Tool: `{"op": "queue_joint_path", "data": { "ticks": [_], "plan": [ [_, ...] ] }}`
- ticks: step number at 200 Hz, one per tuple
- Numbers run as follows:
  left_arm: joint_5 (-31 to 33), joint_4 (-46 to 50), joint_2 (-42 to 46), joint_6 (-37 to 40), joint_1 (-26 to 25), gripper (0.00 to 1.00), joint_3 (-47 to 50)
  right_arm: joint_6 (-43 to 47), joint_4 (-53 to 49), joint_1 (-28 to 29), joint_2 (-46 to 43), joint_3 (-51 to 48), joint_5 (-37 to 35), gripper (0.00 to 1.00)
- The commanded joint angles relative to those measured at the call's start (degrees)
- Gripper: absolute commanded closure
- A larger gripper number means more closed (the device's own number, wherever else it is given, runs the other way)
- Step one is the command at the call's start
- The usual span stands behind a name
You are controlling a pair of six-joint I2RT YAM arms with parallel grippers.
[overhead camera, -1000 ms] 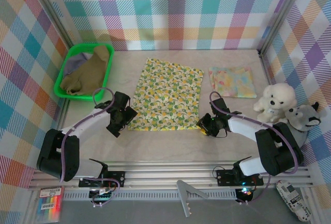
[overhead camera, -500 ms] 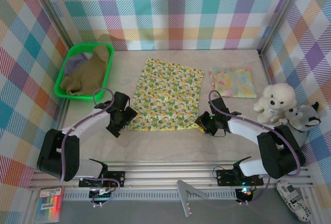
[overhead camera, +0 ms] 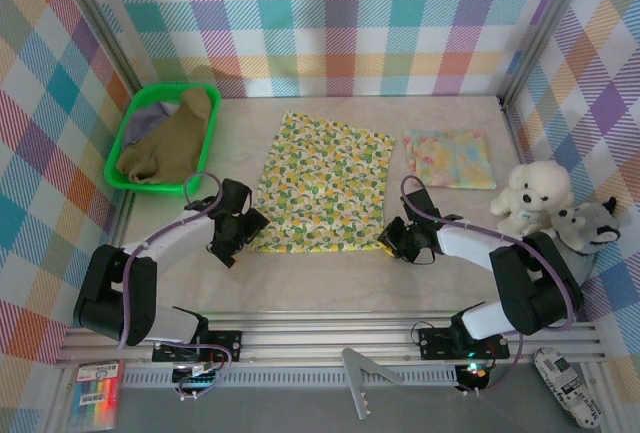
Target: Fold and stack the skirts
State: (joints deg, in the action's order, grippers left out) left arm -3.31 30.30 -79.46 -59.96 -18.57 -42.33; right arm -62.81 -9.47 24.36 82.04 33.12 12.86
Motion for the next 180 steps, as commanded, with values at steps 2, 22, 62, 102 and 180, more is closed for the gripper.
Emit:
{"op": "queue_joint_path", "data": {
  "ticks": [2,22,62,102,180],
  "plan": [
    [-1.17,-1.0,-0.87,1.94,0.37,0.03,0.63,0.21,0.3,0.95,-0.13,1.69,-0.44,0.95],
    [-1.81,-1.4,-1.65,2.13,0.37,0.13,0.7,0.58,0.46,0.97,-1.17,1.09,-0.74,1.0],
    [-4.9,-3.96,-2.54,0.55,0.37,0.37,1.93,1.0,0.82,0.95,-2.1,0.62,-0.65,1.0],
    [-5.71,-5.6,-2.93,0.69,0.31,0.64,1.69,0.5,1.94,0.94,-2.24,-0.48,-0.48,1.0],
    [-0.02,1.0,10.73,-5.64,-0.48,1.0,10.39,0.46,-2.09,0.95,-14.66,-5.89,-2.86,1.0]
  ]
}}
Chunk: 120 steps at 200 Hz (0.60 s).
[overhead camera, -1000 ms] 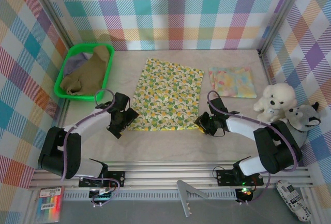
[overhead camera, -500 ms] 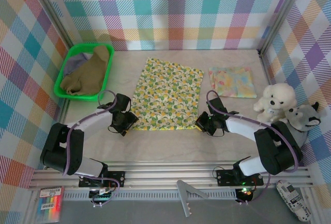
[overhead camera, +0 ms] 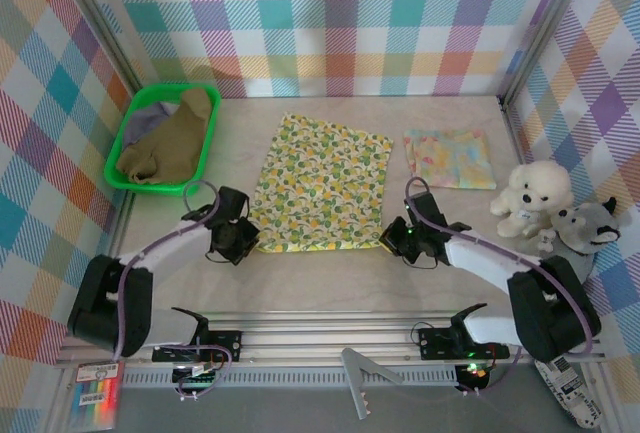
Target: Fold and stack the skirts
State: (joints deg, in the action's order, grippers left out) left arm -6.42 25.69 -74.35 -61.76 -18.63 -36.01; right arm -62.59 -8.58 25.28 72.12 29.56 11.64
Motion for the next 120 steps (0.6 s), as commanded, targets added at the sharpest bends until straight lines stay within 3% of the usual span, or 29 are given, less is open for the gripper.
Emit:
{"op": "queue_joint_path", "data": {
  "ticks": [1,30,57,81,120],
  "plan": [
    [3.12,5.78,5.92,-3.92,-0.43,1.0,4.09,0.3,-3.09,0.08,-4.99,-2.37,-1.63,1.0],
    [6.04,12.25,13.12,-2.49,-0.31,1.0,-3.73,0.9,-4.66,0.03,-14.39,-0.71,-5.27,1.0],
    [11.91,14.6,10.4,5.85,-0.18,1.0,-20.2,1.81,-2.76,-0.52,-16.96,4.76,-13.24,1.0],
    [14.45,12.29,1.81,14.25,0.43,1.0,-31.84,1.24,2.35,-2.93,-11.39,10.35,-16.74,1.0],
    [13.75,8.49,-14.67,21.05,1.82,1.0,-47.75,-2.36,7.08,-6.28,3.72,20.28,-18.96,1.0]
  ]
}}
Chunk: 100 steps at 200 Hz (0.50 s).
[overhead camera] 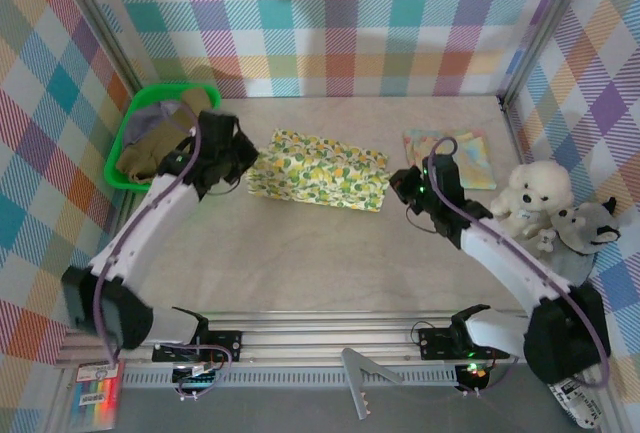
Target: Fold and stack the skirts
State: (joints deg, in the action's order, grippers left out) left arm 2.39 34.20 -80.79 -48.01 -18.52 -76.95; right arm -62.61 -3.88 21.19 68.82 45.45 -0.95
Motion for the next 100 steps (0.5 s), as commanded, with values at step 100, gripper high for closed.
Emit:
{"op": "queue_joint_path", "data": {
  "ticks": [100],
  "plan": [
    [3.18,1.07,-32.46,13.38,4.7,1.0,-31.09,-3.4,1.63,-5.43,30.08,20.93,-4.04,1.0]
  ]
}}
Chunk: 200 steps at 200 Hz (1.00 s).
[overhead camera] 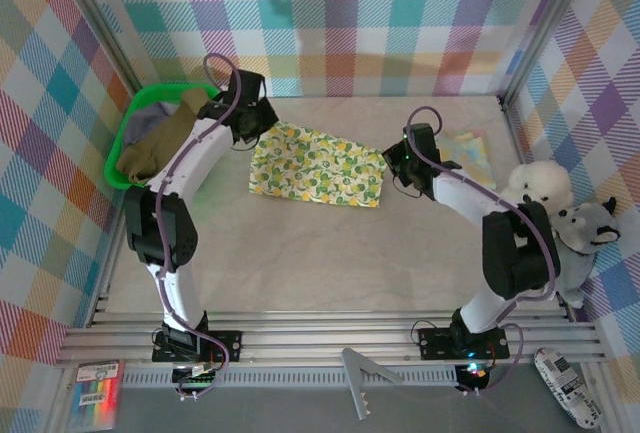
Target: Fold and stack the skirts
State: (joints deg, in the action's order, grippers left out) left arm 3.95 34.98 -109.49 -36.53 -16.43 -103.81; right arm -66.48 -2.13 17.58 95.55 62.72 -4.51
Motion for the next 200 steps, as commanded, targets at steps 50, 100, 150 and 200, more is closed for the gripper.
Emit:
{"op": "queue_joint_path", "data": {
  "ticks": [50,100,150,200],
  "plan": [
    [-3.35,-0.19,-15.35,1.18,4.02,1.0,-11.79,1.71,-1.71,-3.53,12.33,10.59,2.88,1.0],
    [-7.82,-1.77,-30.95,2.04,3.95,1.0,-21.13,4.17,-5.1,-4.18,25.26,19.59,7.26,1.0],
    [-7.8,-3.96,-28.24,-1.1,2.59,1.0,-5.68,8.1,-8.1,-4.22,27.62,18.18,13.32,1.0],
    [-9.09,-15.99,-14.36,-8.83,0.85,1.0,26.49,12.12,-8.15,-4.25,17.98,3.32,14.34,1.0]
  ]
}}
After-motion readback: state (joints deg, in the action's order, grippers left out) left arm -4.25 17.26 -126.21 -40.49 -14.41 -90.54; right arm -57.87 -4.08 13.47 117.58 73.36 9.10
